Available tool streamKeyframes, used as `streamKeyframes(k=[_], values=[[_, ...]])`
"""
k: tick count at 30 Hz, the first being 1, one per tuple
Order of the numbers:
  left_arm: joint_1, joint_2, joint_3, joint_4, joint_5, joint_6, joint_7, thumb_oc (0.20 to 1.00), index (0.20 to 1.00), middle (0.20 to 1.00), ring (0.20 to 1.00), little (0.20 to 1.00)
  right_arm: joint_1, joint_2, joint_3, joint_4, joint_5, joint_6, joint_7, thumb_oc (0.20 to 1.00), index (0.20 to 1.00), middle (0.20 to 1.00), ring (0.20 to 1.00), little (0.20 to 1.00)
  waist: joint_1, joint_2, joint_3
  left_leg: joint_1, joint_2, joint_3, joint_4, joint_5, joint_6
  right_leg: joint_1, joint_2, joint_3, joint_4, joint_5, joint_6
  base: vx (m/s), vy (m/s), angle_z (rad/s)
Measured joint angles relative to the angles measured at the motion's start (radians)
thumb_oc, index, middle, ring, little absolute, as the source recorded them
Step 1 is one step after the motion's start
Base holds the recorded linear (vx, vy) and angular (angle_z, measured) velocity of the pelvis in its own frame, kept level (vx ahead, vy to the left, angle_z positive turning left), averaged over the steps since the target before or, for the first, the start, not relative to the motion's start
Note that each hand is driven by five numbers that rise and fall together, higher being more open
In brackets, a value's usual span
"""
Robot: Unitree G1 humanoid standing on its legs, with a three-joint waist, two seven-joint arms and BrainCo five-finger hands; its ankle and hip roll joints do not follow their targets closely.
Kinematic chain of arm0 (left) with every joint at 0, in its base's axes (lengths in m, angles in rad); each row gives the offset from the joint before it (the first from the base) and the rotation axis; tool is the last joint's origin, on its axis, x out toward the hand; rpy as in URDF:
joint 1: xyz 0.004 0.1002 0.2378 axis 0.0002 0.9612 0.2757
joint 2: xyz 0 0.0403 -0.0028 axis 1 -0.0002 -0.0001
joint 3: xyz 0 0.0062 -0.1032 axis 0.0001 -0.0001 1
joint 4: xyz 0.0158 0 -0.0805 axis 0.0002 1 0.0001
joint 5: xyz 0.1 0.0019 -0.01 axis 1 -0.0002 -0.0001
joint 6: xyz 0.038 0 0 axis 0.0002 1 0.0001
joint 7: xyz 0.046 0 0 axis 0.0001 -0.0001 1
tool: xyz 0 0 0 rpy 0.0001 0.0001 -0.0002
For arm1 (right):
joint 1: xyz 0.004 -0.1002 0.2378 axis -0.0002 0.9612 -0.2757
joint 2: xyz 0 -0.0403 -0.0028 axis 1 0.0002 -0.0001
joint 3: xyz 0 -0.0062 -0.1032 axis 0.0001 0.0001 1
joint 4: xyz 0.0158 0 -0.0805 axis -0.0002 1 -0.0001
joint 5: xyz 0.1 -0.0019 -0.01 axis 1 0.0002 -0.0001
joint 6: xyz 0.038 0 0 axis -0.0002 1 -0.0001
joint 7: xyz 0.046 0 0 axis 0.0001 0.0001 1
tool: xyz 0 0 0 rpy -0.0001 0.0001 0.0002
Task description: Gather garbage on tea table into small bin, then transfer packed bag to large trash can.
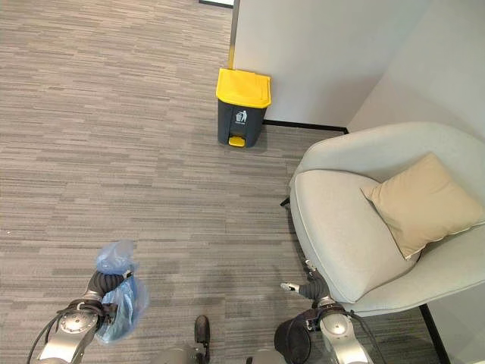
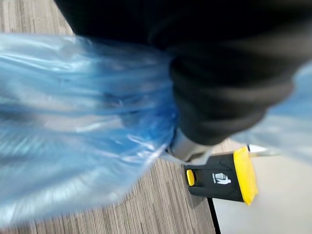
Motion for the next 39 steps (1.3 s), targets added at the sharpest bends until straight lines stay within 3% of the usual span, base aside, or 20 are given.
streamKeyframes(k=[4, 5, 6, 10, 12, 14, 15, 16, 18, 21, 23, 25, 28, 30, 33, 34, 35, 36, 38, 39], values=[[0.042, -0.006, 0.000, 0.006, -0.001, 0.001, 0.003, 0.200, 0.200, 0.200, 0.200, 0.200, -0.002, -0.001, 0.000, 0.006, 0.000, 0.002, -0.001, 1.000, 1.000, 1.000, 1.000, 1.000, -0.003, 0.011, 0.007, 0.044, -0.003, 0.009, -0.021, -0.043, -0.001, -0.077, 0.008, -0.094, -0.254, 0.165, -0.005, 0.32, 0.038, -0.05], [0.043, -0.025, 0.005, 0.029, -0.001, 0.000, 0.004, 0.200, 0.200, 0.200, 0.200, 0.200, 0.004, -0.002, 0.007, 0.003, 0.000, 0.001, -0.002, 1.000, 1.000, 1.000, 1.000, 1.000, -0.009, 0.011, 0.010, 0.054, -0.002, 0.058, 0.013, -0.117, -0.027, -0.094, 0.013, -0.110, -0.375, 0.271, 0.018, 0.52, -0.026, -0.07], [0.041, -0.031, 0.004, 0.036, -0.001, 0.001, 0.004, 0.200, 0.200, 0.200, 0.200, 0.200, 0.006, -0.007, 0.006, -0.001, 0.000, 0.001, -0.002, 1.000, 1.000, 1.000, 1.000, 1.000, -0.008, 0.022, 0.018, 0.052, -0.008, 0.060, 0.036, -0.117, 0.001, -0.102, 0.006, -0.110, -0.382, 0.288, 0.035, 0.45, -0.063, -0.07], [0.043, -0.060, 0.013, 0.038, -0.001, 0.001, -0.001, 0.200, 0.200, 0.200, 0.200, 0.200, 0.015, -0.003, 0.018, 0.006, 0.000, 0.008, -0.001, 1.000, 1.000, 1.000, 1.000, 1.000, -0.013, 0.027, 0.025, 0.096, -0.045, 0.039, 0.028, -0.127, 0.020, -0.167, -0.003, -0.165, -0.451, 0.371, 0.015, 0.33, -0.072, 0.25], [0.052, -0.063, 0.009, 0.033, -0.001, 0.001, -0.002, 0.200, 0.200, 0.200, 0.200, 0.200, 0.014, -0.004, 0.018, 0.004, 0.000, 0.007, -0.001, 1.000, 1.000, 1.000, 1.000, 1.000, -0.017, 0.030, 0.027, 0.150, -0.063, -0.007, 0.008, -0.151, -0.011, -0.168, 0.010, -0.159, -0.402, 0.373, -0.006, 0.47, -0.167, 0.58], [0.062, -0.071, -0.002, 0.028, -0.001, 0.001, -0.003, 0.200, 0.200, 0.200, 0.200, 0.200, 0.025, -0.008, 0.025, 0.016, 0.000, 0.008, -0.001, 1.000, 1.000, 1.000, 1.000, 1.000, -0.028, 0.043, 0.022, 0.190, -0.061, -0.074, 0.002, -0.201, -0.066, -0.160, 0.039, -0.164, -0.280, 0.347, -0.059, 0.45, -0.229, 0.83], [0.078, -0.072, -0.009, 0.028, -0.001, 0.001, -0.008, 0.200, 0.200, 0.200, 0.200, 0.200, 0.030, -0.013, 0.025, 0.017, 0.000, 0.008, 0.000, 1.000, 1.000, 1.000, 1.000, 1.000, -0.023, 0.057, 0.010, 0.205, -0.042, -0.082, 0.004, -0.220, -0.074, -0.152, 0.076, -0.176, -0.260, 0.316, -0.111, 0.35, -0.241, 0.61], [0.095, -0.069, -0.004, 0.027, -0.001, 0.002, -0.011, 0.200, 0.200, 0.200, 0.200, 0.200, 0.023, -0.014, 0.025, 0.017, 0.000, 0.006, 0.000, 1.000, 1.000, 1.000, 1.000, 1.000, -0.022, 0.063, 0.007, 0.221, -0.029, -0.078, 0.015, -0.220, -0.076, -0.130, 0.105, -0.208, -0.276, 0.304, -0.130, 0.34, -0.253, 0.42], [0.103, -0.071, -0.004, 0.031, -0.001, 0.012, -0.015, 0.200, 0.200, 0.200, 0.200, 0.200, 0.019, -0.018, 0.016, 0.028, 0.000, 0.006, 0.001, 1.000, 1.000, 1.000, 1.000, 1.000, -0.023, 0.054, 0.003, 0.216, -0.024, -0.070, 0.126, -0.223, -0.080, -0.060, 0.123, -0.227, -0.333, 0.295, -0.207, 0.39, -0.260, 0.34], [0.110, -0.072, -0.006, 0.025, -0.003, 0.011, -0.020, 0.200, 0.200, 0.200, 0.200, 0.200, 0.013, -0.049, 0.015, 0.046, 0.000, 0.002, -0.002, 1.000, 1.000, 1.000, 1.000, 1.000, -0.002, 0.043, -0.017, 0.066, 0.037, -0.013, 0.566, -0.236, -0.092, 0.074, 0.158, -0.184, -0.410, 0.262, -0.236, 0.24, -0.122, -0.19], [0.108, -0.059, -0.002, 0.024, -0.005, 0.007, -0.021, 0.200, 0.200, 0.200, 0.200, 0.200, 0.003, -0.051, 0.017, 0.044, 0.000, 0.002, -0.005, 1.000, 1.000, 1.000, 1.000, 1.000, 0.004, 0.033, -0.030, 0.012, 0.087, -0.030, 0.588, -0.283, -0.133, 0.096, 0.183, -0.156, -0.417, 0.260, -0.242, 0.22, -0.056, -0.43], [0.084, -0.051, 0.003, 0.021, -0.005, 0.007, -0.020, 0.200, 0.200, 0.200, 0.200, 0.200, -0.012, -0.050, 0.016, 0.041, 0.000, 0.003, -0.007, 1.000, 1.000, 1.000, 1.000, 1.000, -0.003, -0.001, -0.022, -0.059, 0.113, -0.046, 0.496, -0.287, -0.128, 0.116, 0.185, -0.113, -0.435, 0.248, -0.255, 0.22, -0.020, -0.33], [0.061, -0.049, 0.000, 0.006, -0.005, 0.007, -0.022, 0.200, 0.200, 0.200, 0.200, 0.200, -0.041, -0.048, 0.014, 0.045, 0.000, 0.006, -0.009, 1.000, 1.000, 1.000, 1.000, 1.000, -0.006, -0.033, -0.002, -0.161, 0.117, -0.050, 0.316, -0.257, -0.128, 0.180, 0.174, -0.073, -0.477, 0.237, -0.237, 0.25, 0.026, -0.49], [0.052, -0.049, 0.001, 0.006, -0.005, 0.002, -0.022, 0.200, 0.200, 0.200, 0.200, 0.200, -0.039, -0.045, 0.017, 0.048, 0.000, 0.006, -0.010, 1.000, 1.000, 1.000, 1.000, 1.000, 0.002, -0.029, 0.009, -0.248, 0.106, -0.058, 0.195, -0.140, -0.130, 0.263, 0.173, -0.072, -0.523, 0.213, -0.197, 0.35, 0.084, -0.44], [0.046, -0.070, 0.001, 0.004, -0.005, 0.000, -0.022, 0.200, 0.200, 0.200, 0.200, 0.200, -0.037, -0.046, 0.017, 0.092, -0.001, 0.006, -0.015, 1.000, 1.000, 1.000, 1.000, 1.000, 0.025, 0.005, 0.022, -0.288, 0.092, -0.078, 0.076, -0.048, -0.138, 0.349, 0.178, -0.040, -0.583, 0.189, -0.158, 0.24, 0.092, -0.53], [0.076, -0.086, -0.001, -0.003, -0.005, 0.000, -0.023, 0.200, 0.200, 0.200, 0.200, 0.200, -0.011, -0.057, 0.018, 0.088, -0.001, 0.006, -0.018, 1.000, 1.000, 1.000, 1.000, 1.000, 0.036, 0.054, 0.011, -0.276, 0.097, -0.076, 0.095, -0.059, -0.136, 0.377, 0.193, -0.018, -0.583, 0.158, -0.129, 0.45, 0.227, -0.67], [0.085, -0.089, 0.000, -0.006, -0.005, 0.000, -0.023, 0.200, 0.200, 0.200, 0.200, 0.200, 0.000, -0.059, 0.017, 0.087, -0.002, 0.006, -0.020, 1.000, 1.000, 1.000, 1.000, 1.000, 0.036, 0.064, 0.009, -0.260, 0.096, -0.087, 0.083, -0.034, -0.125, 0.391, 0.192, -0.012, -0.582, 0.137, -0.120, 0.44, 0.247, -0.48], [0.083, -0.088, 0.008, -0.004, -0.003, 0.003, -0.024, 0.200, 0.200, 0.200, 0.200, 0.200, 0.012, -0.045, 0.018, 0.093, -0.005, 0.012, -0.019, 1.000, 1.000, 1.000, 1.000, 1.000, 0.035, 0.033, 0.012, -0.232, 0.073, -0.055, 0.083, -0.016, -0.123, 0.409, 0.150, 0.007, -0.562, 0.114, -0.107, 0.32, 0.193, -0.42], [0.080, -0.082, 0.002, -0.009, -0.001, 0.003, -0.031, 0.200, 0.200, 0.200, 0.200, 0.200, 0.012, -0.038, 0.017, 0.091, -0.022, 0.008, -0.018, 1.000, 1.000, 1.000, 1.000, 1.000, 0.041, 0.019, 0.010, -0.149, 0.038, -0.030, 0.057, 0.001, -0.098, 0.382, 0.096, 0.007, -0.401, 0.095, -0.077, 0.32, 0.205, -0.60], [0.074, -0.067, 0.001, -0.008, -0.001, 0.003, -0.032, 0.200, 0.200, 0.200, 0.200, 0.200, 0.013, -0.033, 0.017, 0.091, -0.022, 0.008, -0.017, 1.000, 1.000, 1.000, 1.000, 1.000, 0.044, 0.011, 0.005, -0.127, 0.032, -0.022, 0.060, 0.011, -0.083, 0.366, 0.077, 0.010, -0.332, 0.074, -0.037, 0.24, 0.176, -0.57]])
